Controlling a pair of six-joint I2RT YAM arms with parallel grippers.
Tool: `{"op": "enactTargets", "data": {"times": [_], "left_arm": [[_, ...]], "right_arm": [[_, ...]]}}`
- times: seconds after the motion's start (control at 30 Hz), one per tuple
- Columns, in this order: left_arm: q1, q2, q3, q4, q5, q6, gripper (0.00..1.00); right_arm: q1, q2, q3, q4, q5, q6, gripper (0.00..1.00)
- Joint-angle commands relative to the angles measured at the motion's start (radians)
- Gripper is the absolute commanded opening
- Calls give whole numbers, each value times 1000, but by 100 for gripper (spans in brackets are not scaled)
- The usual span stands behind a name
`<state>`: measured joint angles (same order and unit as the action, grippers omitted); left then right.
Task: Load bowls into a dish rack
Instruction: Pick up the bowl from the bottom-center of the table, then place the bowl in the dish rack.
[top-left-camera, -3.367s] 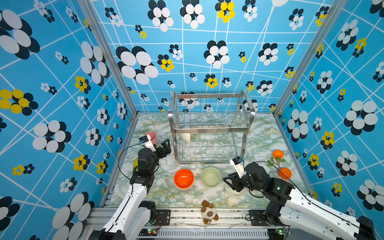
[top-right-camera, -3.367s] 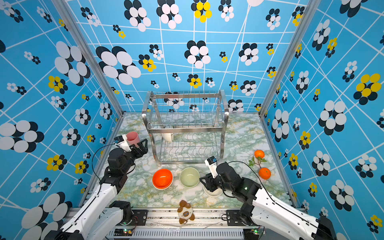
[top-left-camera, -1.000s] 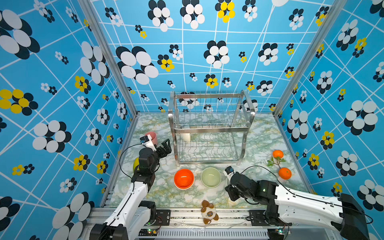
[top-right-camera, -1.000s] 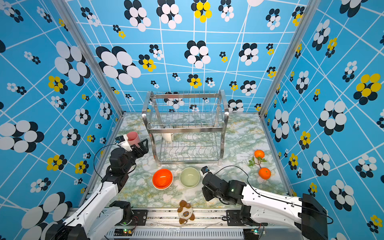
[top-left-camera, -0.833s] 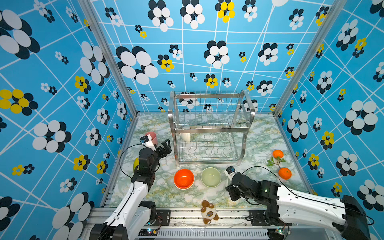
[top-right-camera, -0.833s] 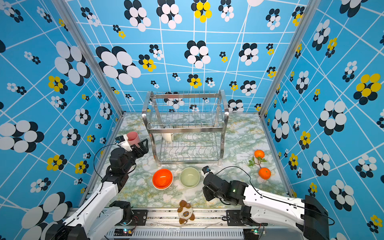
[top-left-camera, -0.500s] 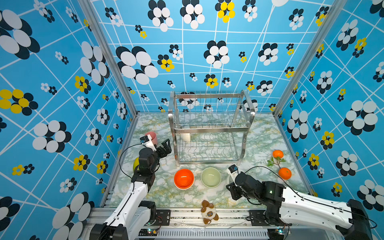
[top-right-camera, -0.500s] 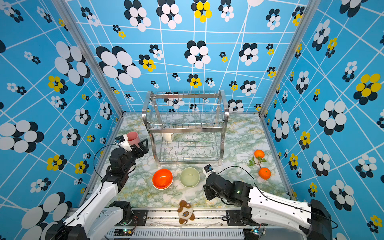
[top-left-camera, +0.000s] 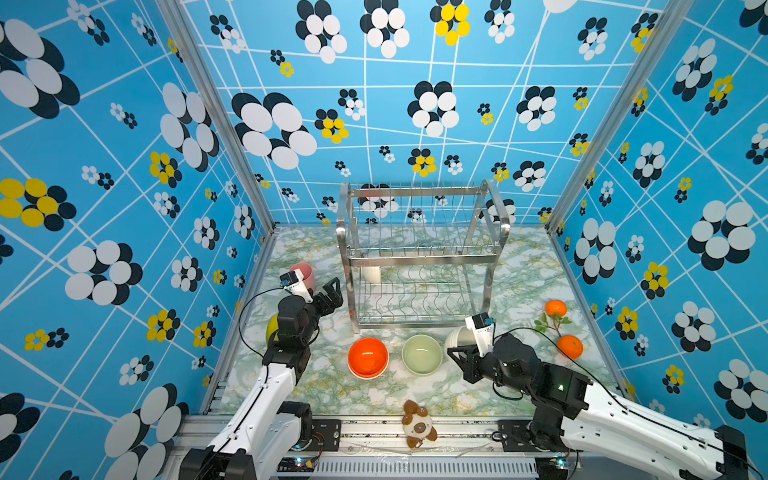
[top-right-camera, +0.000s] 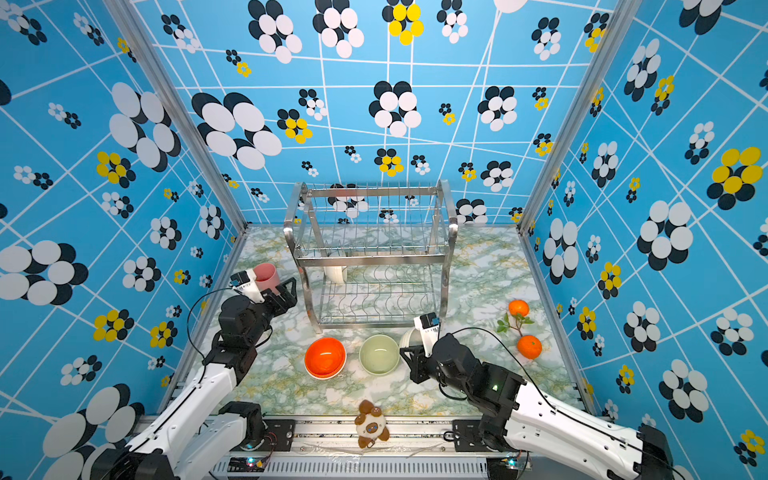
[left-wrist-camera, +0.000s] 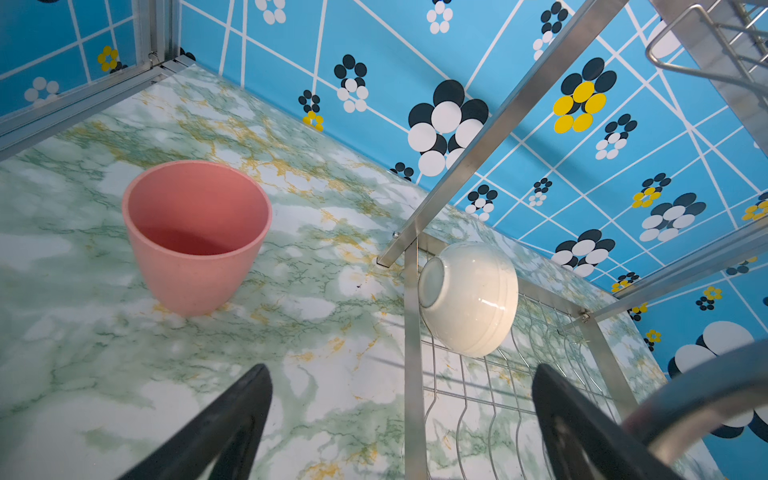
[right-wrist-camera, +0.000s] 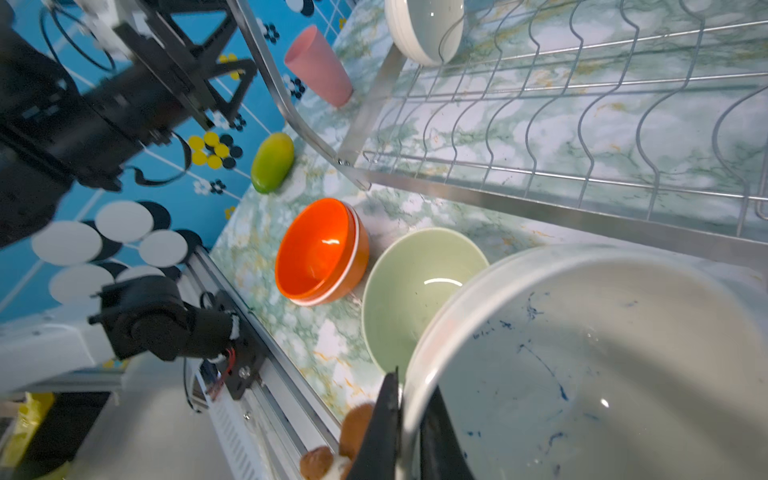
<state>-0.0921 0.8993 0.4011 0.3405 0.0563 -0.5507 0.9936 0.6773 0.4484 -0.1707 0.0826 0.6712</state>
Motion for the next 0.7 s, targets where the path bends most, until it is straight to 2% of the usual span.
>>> {"op": "enactTargets", "data": {"times": [0.0,0.17,0.67], "left_arm": [[9,-15,-8,-5,5,2,99],[9,-14,-8,-7,4,1,99],[11,-27,-13,-9,7,-5,99]], "right_arm": [[-27,24,-31,263,-60,51,1],[-40,132,-43,461,-94,69,1],[-81,369,74,641,-203,15,0]]}}
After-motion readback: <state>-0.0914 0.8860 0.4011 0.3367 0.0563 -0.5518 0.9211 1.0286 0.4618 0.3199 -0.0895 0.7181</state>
